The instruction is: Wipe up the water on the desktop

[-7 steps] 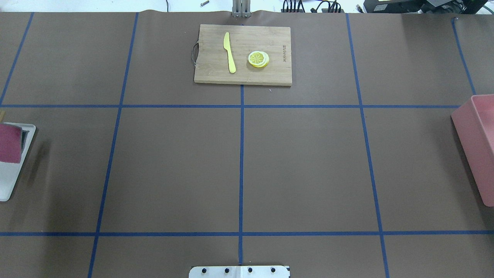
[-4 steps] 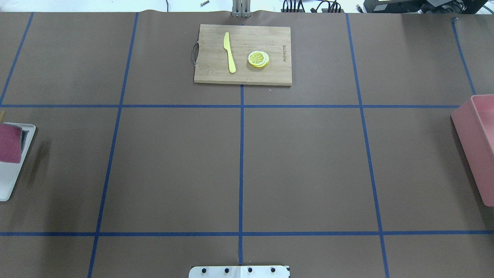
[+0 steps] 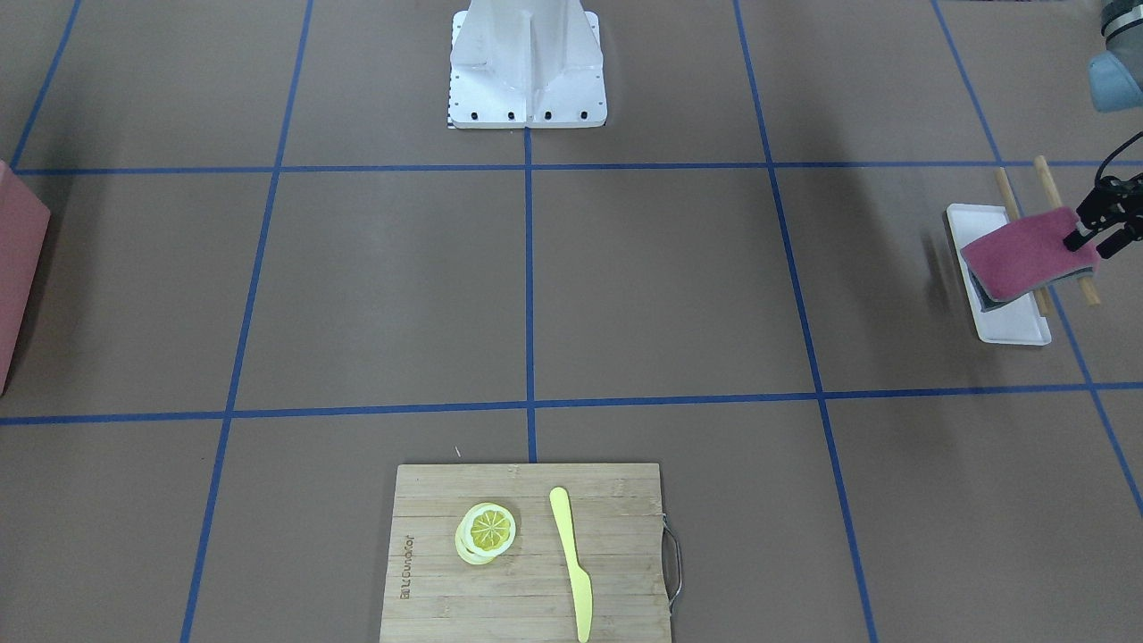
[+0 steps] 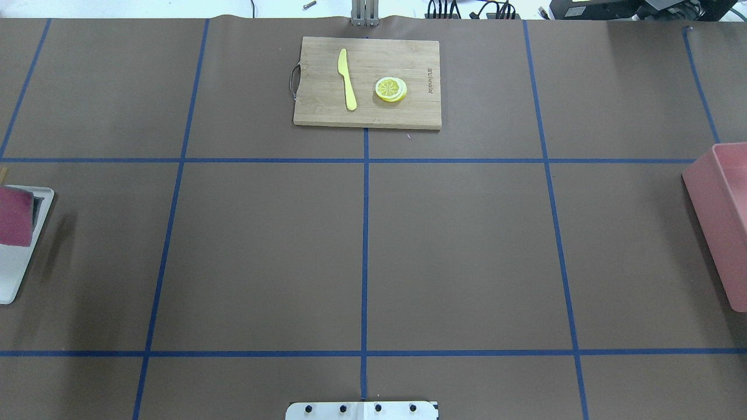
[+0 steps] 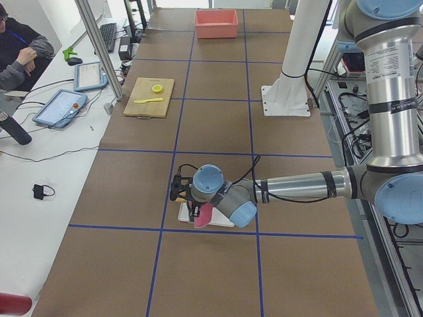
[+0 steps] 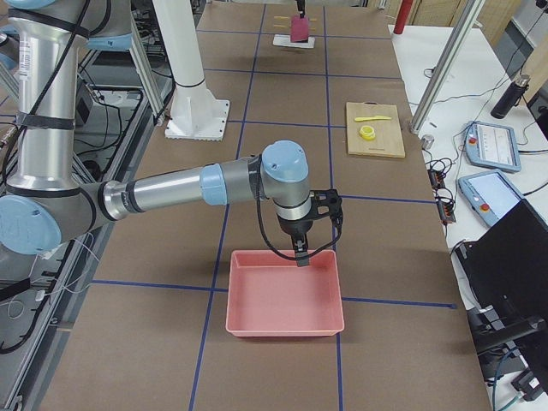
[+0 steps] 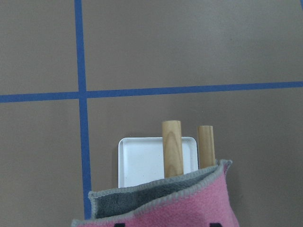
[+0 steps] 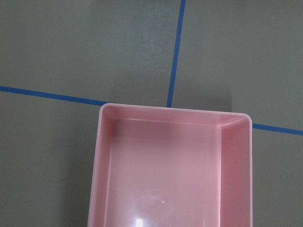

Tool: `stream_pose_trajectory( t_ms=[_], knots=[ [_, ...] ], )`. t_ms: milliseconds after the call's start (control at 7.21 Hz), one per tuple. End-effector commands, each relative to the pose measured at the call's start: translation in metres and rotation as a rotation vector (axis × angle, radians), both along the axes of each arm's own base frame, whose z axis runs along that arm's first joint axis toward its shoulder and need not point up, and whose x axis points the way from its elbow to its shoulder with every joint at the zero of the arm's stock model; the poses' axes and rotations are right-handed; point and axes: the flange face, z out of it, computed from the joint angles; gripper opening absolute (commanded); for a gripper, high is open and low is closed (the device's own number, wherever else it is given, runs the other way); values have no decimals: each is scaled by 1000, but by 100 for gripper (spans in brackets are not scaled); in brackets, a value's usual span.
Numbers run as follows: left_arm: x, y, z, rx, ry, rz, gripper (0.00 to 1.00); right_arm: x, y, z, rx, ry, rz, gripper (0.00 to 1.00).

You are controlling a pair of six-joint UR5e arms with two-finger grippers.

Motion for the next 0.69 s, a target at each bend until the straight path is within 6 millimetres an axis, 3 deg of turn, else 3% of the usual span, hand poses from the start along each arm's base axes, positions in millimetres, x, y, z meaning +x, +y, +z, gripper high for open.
stream_pose_trajectory(
  t_ms=[0, 139, 555],
  knots=[
    [1, -2, -1, 12, -1, 6, 4, 0, -1, 0, 0, 0, 0, 100],
    [1, -3, -2, 15, 0, 6, 0, 0, -1, 0, 0, 0, 0, 100],
    [2, -7, -10, 25, 12, 9, 0, 0, -1, -1, 1, -1, 0, 100]
  ],
)
